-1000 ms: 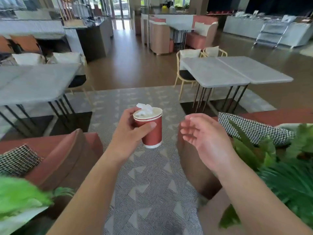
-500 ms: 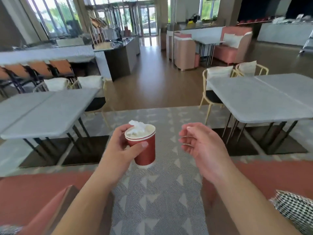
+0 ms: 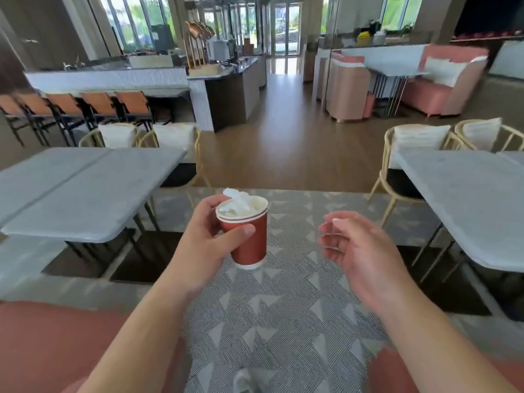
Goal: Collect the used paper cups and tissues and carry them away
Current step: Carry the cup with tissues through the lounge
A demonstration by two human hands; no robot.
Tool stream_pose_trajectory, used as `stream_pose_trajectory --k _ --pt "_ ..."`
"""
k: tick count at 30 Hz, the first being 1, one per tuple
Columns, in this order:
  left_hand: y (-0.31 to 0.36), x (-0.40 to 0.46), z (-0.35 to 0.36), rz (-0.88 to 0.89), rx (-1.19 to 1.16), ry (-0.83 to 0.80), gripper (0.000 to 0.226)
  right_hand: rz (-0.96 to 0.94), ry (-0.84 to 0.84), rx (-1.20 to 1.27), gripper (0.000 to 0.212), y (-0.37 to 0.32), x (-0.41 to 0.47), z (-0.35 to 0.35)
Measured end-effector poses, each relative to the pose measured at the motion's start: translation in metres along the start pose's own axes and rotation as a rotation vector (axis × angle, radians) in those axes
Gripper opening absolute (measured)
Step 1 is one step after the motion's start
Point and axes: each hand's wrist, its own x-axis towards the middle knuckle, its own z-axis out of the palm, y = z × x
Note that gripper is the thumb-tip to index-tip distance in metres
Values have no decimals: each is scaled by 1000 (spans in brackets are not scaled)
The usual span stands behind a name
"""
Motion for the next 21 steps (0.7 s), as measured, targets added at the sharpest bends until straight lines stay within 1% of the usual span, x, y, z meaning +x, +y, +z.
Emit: stream_pose_trajectory --k 2,6,12,16,21 --pt "-23 41 -8 -21 -29 17 67 18 -5 -32 32 13 42 7" --pt "-62 137 -24 -62 -62 1 70 38 33 -67 19 29 136 30" --pt "-72 293 -56 -61 -86 -23 71 5 22 -87 18 25 280 92" --pt "-88 360 -66 -65 -81 -36 72 -16 0 -91 20 30 353 126" --pt "-118 438 -75 -102 -71 -37 71 -7 -10 -79 20 42 436 136"
